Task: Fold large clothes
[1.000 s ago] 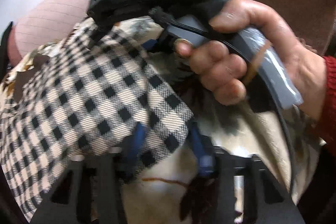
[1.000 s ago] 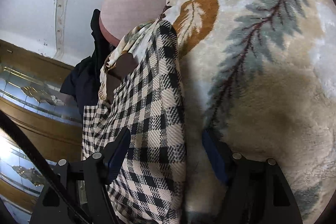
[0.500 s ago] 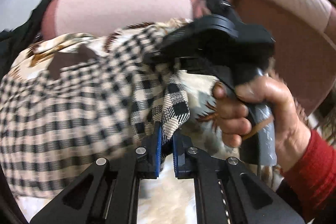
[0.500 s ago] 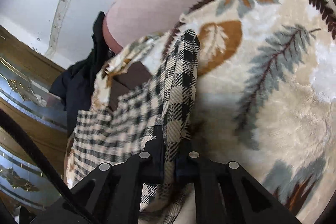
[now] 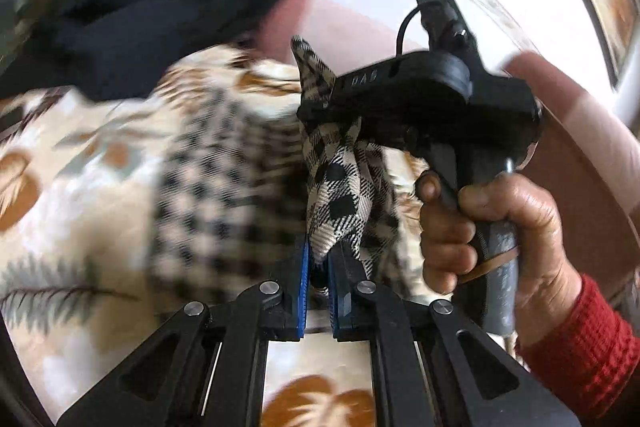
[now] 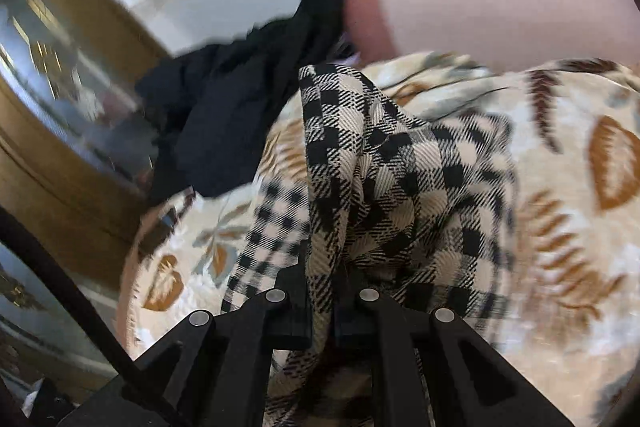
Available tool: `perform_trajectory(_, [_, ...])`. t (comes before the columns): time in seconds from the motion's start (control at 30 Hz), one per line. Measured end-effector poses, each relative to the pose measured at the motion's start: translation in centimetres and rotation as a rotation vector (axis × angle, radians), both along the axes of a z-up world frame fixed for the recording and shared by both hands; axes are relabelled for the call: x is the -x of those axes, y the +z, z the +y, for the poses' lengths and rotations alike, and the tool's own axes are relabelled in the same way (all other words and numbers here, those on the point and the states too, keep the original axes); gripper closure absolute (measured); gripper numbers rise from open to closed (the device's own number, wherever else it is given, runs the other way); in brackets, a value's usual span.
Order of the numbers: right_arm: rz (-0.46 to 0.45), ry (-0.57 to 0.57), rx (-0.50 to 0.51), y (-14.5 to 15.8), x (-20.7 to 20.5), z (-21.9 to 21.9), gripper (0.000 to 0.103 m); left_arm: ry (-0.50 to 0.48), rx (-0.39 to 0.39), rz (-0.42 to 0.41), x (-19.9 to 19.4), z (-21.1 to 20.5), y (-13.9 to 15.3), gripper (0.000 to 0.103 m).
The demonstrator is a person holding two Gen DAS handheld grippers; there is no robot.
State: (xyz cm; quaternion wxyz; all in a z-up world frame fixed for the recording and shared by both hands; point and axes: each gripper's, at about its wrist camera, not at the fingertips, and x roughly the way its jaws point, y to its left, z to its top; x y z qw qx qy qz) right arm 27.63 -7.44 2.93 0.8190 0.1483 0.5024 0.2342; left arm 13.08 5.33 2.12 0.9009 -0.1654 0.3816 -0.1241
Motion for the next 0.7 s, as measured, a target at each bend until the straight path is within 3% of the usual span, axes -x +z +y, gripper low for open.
perform_trajectory(0.17, [0.042, 0.049, 0.08, -3.5, -0.4, 6.6, 0.095, 0.03, -0.01, 0.044, -0.5, 4.3, -2.0, 0.094])
perform_trajectory(0.33, [0.063, 0.095, 0.155, -4.7, -1.0, 9.0, 0.09, 0.068, 0.098, 0.092, -0.1, 7.8, -2.5, 0.094])
perform_trajectory(0.57, [0.077, 0.105, 0.15, -4.4, -1.0, 11.1, 0.087, 0.211, 0.109, 0.059, 0.4, 11.9, -2.0, 0.094])
perform_trajectory(0.63, [0.088, 0.127, 0.133, -4.3, -1.0, 11.4, 0.072, 0.238, 0.126, 0.066, 0.2, 12.7, -2.3, 0.094])
perform_trajectory(0.7, [0.09, 0.161, 0.058, -2.9, -0.6, 11.5, 0.07, 0.257, 0.129, 0.073, 0.2, 13.2, -2.5, 0.094])
